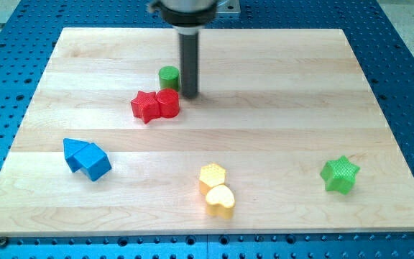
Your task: Move the green circle towards the right side of the red circle
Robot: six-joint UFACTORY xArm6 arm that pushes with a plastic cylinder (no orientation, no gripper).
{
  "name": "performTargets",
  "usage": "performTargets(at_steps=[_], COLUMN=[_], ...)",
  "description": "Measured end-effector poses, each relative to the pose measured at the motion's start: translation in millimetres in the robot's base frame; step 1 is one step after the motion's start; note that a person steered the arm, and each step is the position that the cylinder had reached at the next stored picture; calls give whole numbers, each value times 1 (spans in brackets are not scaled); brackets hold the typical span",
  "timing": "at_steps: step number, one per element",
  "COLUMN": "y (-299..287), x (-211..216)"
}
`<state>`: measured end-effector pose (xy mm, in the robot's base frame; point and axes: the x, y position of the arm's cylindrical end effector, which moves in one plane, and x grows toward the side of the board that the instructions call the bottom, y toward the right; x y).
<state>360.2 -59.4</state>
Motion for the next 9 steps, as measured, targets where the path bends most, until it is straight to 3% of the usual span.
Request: performTargets(at_steps=[1, 2, 3, 4, 5, 6, 7, 8, 9], y=[-57, -66, -193, -221, -176, -71, -48, -110, -41], x=[-15, -40, -42, -80, -89, -39, -22, -53, -74])
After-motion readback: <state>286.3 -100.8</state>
